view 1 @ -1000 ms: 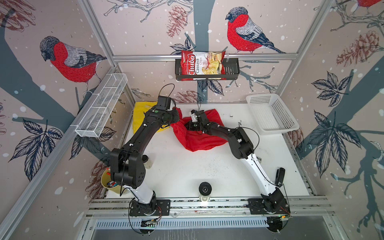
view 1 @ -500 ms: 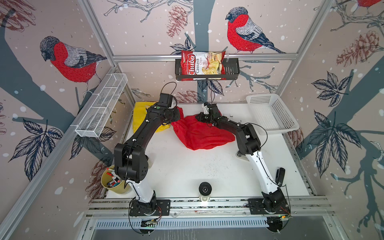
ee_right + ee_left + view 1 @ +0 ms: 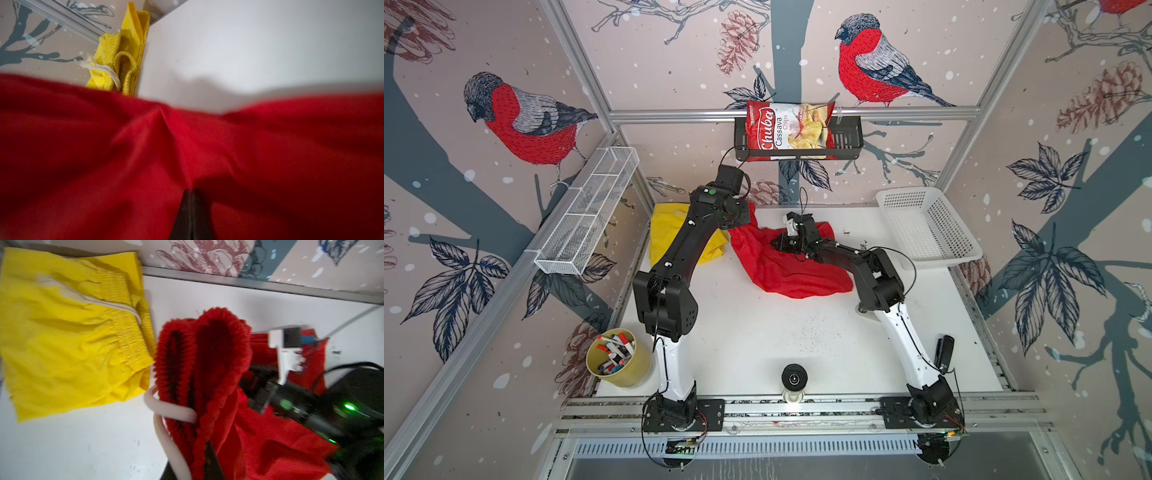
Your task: Fold and stack the shorts
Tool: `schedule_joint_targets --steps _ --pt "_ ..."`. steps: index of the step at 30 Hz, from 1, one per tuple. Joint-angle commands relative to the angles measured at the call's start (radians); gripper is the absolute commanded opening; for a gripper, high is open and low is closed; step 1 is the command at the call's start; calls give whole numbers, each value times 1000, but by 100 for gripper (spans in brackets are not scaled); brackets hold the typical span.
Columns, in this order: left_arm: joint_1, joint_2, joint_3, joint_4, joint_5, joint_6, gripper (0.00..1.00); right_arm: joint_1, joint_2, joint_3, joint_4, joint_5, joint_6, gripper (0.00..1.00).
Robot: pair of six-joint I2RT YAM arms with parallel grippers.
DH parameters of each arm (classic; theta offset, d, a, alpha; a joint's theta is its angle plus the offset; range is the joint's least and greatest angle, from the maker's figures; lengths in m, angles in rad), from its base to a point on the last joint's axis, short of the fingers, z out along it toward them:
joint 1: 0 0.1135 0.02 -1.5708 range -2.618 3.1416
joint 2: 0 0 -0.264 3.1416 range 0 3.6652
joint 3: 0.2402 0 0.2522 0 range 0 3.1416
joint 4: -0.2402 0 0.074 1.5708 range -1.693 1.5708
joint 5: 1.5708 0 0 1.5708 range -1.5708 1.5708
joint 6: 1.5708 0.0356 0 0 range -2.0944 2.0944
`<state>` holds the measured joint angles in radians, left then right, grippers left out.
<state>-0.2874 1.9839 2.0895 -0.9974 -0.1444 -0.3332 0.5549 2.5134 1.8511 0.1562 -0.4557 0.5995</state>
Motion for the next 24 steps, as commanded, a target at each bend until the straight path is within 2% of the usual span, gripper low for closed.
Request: schedule_joint_targets --steps 1,4,6,10,12,15,18,21,24 --pt "0 50 94 -132 -178 16 0 -26 -229 -229 148 17 -18 3" --pt "1 99 174 -159 -195 16 0 -44 -394 -470 227 39 -10 4" --pt "-1 124 211 -167 -146 9 0 -41 -475 -602 273 39 -9 5" --pt "-6 139 221 -148 -71 -6 0 19 -525 -738 324 -38 -15 5" --pt "-13 141 222 -148 -79 -9 0 63 -514 -779 382 -83 -16 7" --pt "-21 138 226 -154 -85 -12 0 112 -425 -743 400 -181 -21 8" --pt "-31 143 249 -166 -101 -15 0 135 -343 -716 384 -196 19 5" --pt "-57 162 292 -181 -127 -11 0 141 -313 -778 455 -201 81 4" --pt "-87 208 364 -209 -142 -12 0 151 -308 -812 443 -192 72 3"
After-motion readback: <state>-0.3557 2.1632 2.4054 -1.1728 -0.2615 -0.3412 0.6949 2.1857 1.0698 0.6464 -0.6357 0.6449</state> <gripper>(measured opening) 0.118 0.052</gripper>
